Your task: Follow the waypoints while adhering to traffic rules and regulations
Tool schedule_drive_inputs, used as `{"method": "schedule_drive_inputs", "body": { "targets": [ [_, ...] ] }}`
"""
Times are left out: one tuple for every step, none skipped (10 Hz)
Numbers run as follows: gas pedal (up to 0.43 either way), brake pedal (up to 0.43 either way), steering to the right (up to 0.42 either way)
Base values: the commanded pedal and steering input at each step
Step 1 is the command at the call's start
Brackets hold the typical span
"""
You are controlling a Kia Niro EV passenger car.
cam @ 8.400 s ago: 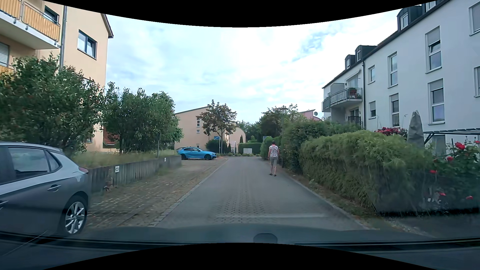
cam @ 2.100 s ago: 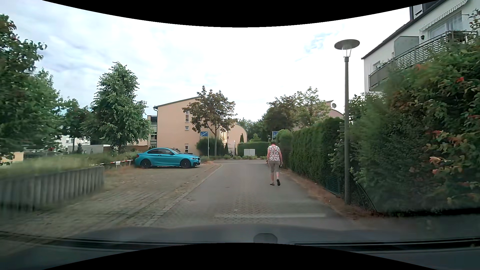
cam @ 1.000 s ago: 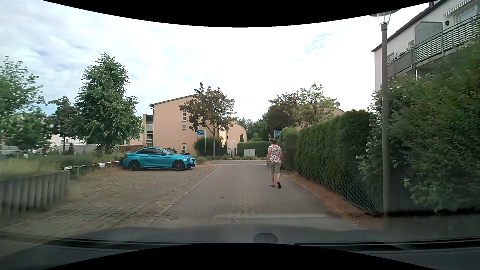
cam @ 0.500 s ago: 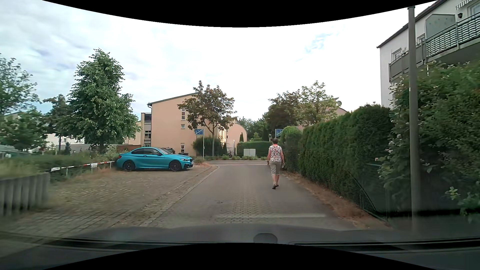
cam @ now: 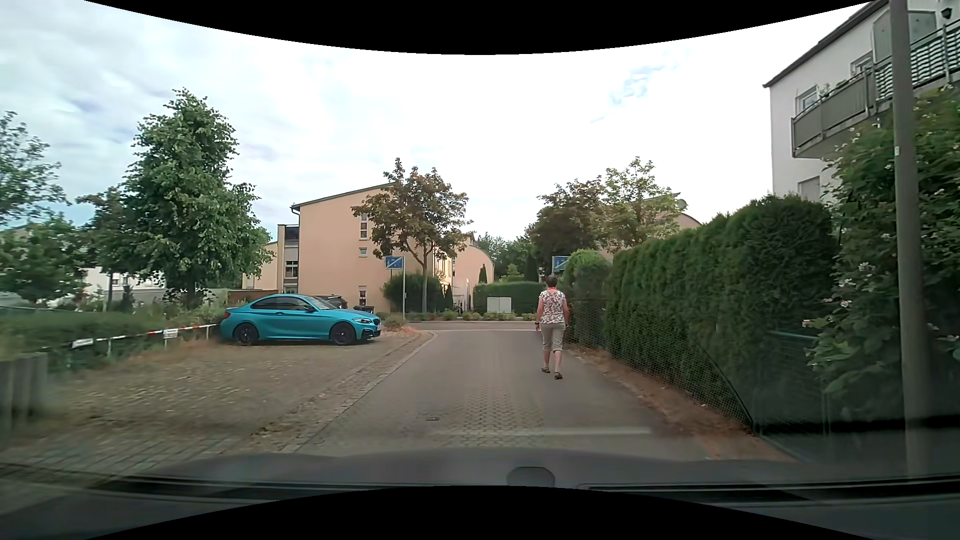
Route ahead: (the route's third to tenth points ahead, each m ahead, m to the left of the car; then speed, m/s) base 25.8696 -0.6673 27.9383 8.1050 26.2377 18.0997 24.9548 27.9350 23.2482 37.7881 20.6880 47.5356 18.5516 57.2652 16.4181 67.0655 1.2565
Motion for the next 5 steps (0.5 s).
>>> {"method": "schedule_drive_inputs", "body": {
  "targets": [
    [0.0, 0.043, -0.004],
    [0.0, 0.043, -0.004],
    [0.0, 0.043, -0.004],
    [0.0, 0.043, -0.004],
    [0.0, 0.024, -0.003]
  ]
}}
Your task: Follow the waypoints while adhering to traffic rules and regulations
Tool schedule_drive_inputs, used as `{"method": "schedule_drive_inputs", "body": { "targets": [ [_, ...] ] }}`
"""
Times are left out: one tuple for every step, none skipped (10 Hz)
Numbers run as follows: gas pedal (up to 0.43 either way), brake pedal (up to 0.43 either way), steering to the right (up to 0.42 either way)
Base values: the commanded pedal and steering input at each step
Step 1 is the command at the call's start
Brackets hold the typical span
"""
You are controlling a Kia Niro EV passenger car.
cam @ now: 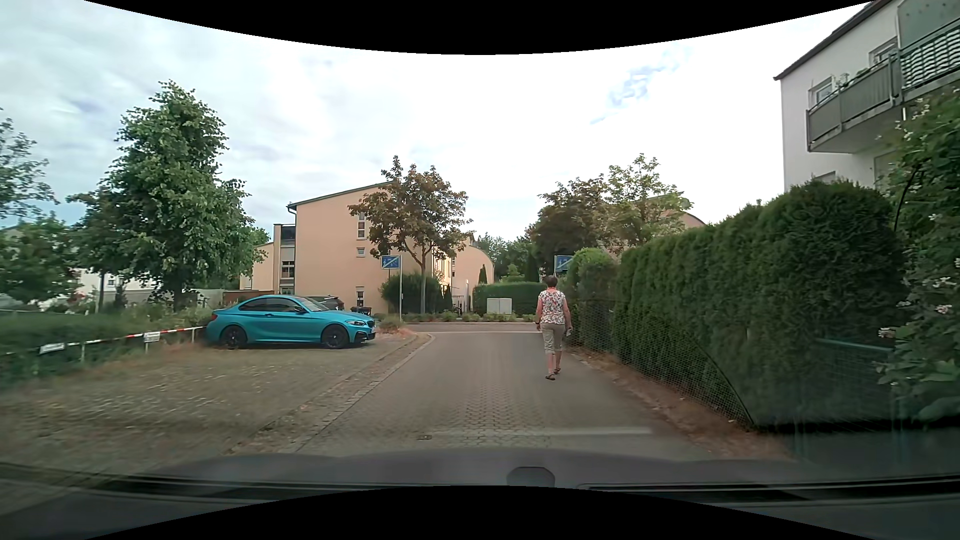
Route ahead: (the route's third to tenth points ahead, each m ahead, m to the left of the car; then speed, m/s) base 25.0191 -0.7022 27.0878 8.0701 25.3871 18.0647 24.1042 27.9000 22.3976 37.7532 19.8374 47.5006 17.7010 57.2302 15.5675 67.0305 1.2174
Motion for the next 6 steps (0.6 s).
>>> {"method": "schedule_drive_inputs", "body": {
  "targets": [
    [0.0, 0.012, -0.002],
    [0.0, 0.0, -0.002],
    [0.0, 0.0, 0.0],
    [0.0, 0.0, 0.002],
    [0.0, 0.0, 0.004],
    [0.0, 0.0, 0.005]
  ]
}}
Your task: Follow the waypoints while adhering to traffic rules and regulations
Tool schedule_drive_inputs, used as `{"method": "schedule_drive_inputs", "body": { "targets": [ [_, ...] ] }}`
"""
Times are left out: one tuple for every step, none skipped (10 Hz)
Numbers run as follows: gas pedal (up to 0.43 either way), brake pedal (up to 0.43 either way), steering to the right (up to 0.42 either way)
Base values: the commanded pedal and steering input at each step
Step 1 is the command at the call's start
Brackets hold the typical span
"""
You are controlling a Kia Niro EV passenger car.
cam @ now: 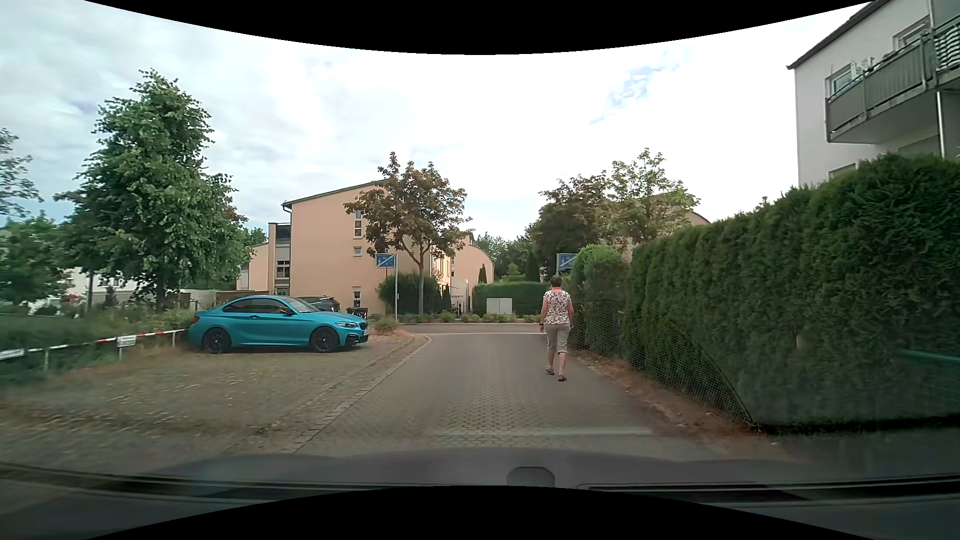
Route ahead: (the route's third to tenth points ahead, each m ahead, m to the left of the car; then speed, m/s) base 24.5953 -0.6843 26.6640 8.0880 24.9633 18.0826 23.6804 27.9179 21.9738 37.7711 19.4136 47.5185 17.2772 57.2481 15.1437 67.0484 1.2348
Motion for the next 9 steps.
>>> {"method": "schedule_drive_inputs", "body": {
  "targets": [
    [0.0, 0.0, 0.005],
    [0.0, 0.0, 0.005],
    [0.0, 0.0, 0.005],
    [0.0, 0.0, 0.005],
    [0.0, 0.0, 0.005],
    [0.0, 0.0, 0.004],
    [0.0, 0.0, 0.003],
    [0.0, 0.0, 0.002],
    [0.0, 0.012, 0.002]
  ]
}}
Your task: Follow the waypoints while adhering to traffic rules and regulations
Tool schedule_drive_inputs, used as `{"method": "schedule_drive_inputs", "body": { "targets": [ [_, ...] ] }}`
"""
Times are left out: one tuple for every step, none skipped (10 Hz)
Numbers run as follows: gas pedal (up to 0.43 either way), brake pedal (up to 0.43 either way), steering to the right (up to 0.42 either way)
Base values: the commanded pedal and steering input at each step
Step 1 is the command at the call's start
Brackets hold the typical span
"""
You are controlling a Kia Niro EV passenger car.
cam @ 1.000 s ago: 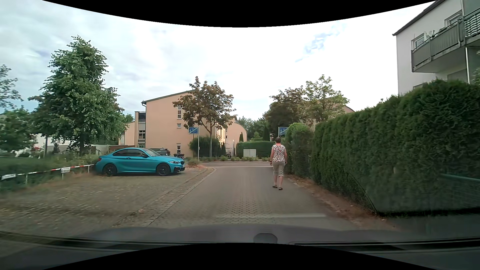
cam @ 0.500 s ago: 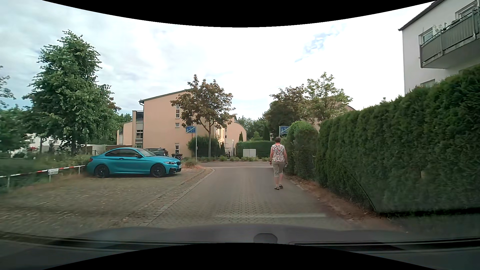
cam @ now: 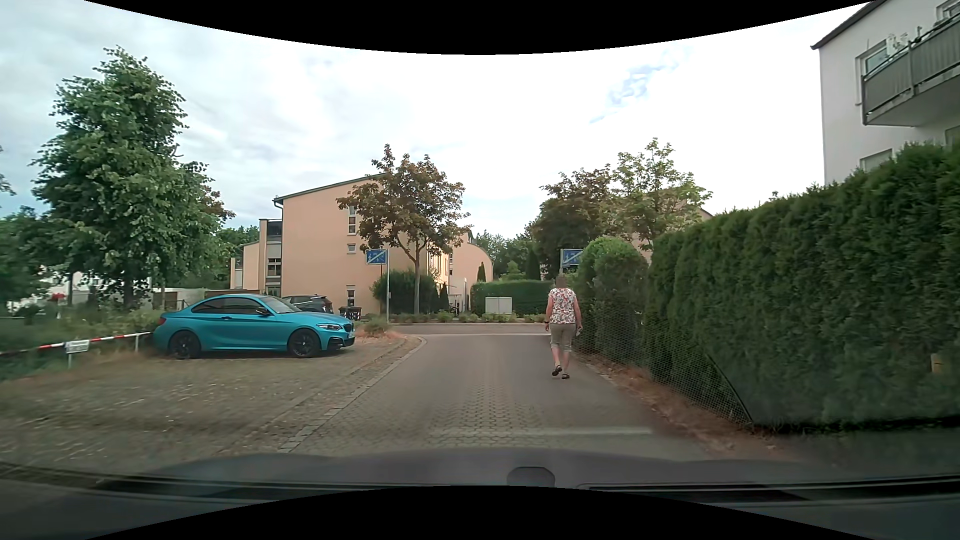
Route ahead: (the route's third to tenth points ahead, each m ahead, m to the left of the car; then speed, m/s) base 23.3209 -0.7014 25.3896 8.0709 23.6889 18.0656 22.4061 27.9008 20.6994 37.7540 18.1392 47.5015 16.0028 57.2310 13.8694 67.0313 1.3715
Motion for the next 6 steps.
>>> {"method": "schedule_drive_inputs", "body": {
  "targets": [
    [0.0, 0.018, 0.002],
    [0.0, 0.018, 0.002],
    [0.0, 0.018, 0.002],
    [0.0, 0.018, 0.002],
    [0.0, 0.018, 0.002],
    [0.0, 0.018, 0.002]
  ]
}}
